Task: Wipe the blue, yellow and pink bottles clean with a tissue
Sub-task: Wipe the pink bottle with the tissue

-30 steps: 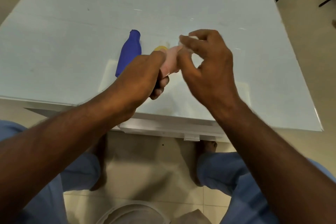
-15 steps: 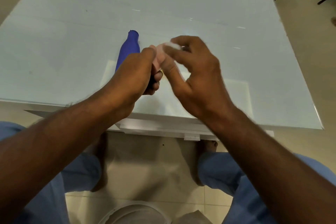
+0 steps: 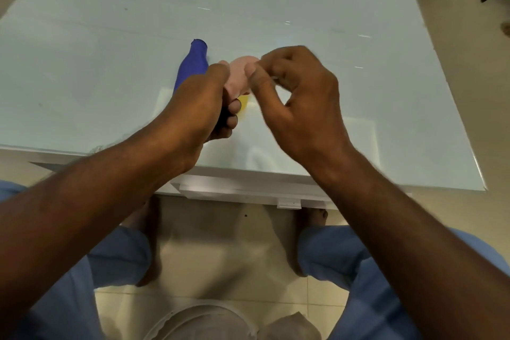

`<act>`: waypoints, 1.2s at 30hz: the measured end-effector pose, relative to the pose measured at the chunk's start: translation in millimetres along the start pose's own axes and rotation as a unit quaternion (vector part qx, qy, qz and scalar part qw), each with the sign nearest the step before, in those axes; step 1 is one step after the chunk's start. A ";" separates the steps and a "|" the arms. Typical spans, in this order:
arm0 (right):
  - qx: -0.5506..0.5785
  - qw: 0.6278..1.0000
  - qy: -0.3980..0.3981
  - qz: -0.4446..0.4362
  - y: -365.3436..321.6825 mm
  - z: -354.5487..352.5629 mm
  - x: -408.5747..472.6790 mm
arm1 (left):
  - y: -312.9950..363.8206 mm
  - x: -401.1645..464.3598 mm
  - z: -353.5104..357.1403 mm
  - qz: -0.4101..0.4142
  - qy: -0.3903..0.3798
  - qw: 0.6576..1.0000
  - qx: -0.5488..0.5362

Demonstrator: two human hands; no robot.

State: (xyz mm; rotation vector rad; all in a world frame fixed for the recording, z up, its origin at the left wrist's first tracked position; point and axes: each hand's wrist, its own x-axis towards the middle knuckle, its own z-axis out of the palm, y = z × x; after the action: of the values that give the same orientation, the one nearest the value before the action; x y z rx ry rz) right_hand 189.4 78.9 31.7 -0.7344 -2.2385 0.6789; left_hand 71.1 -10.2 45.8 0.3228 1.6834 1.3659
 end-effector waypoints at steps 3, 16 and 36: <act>-0.022 0.999 -0.025 0.007 2.4 -2.3 -0.6 | -0.1 0.3 -1.4 0.000 -0.009 1.000 0.003; 0.008 0.995 -0.077 -0.060 -6.2 -0.8 -8.9 | -5.7 2.2 -4.2 -0.013 -0.006 1.000 0.007; -0.058 0.991 -0.110 -0.059 -0.6 -3.9 -12.2 | -6.1 10.9 -6.9 0.002 -0.015 0.998 0.063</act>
State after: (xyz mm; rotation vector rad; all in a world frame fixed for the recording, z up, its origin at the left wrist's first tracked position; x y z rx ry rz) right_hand 199.6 71.4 29.3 -0.6012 -2.5179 0.6015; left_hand 61.8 -9.4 35.0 0.4166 1.7489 1.2539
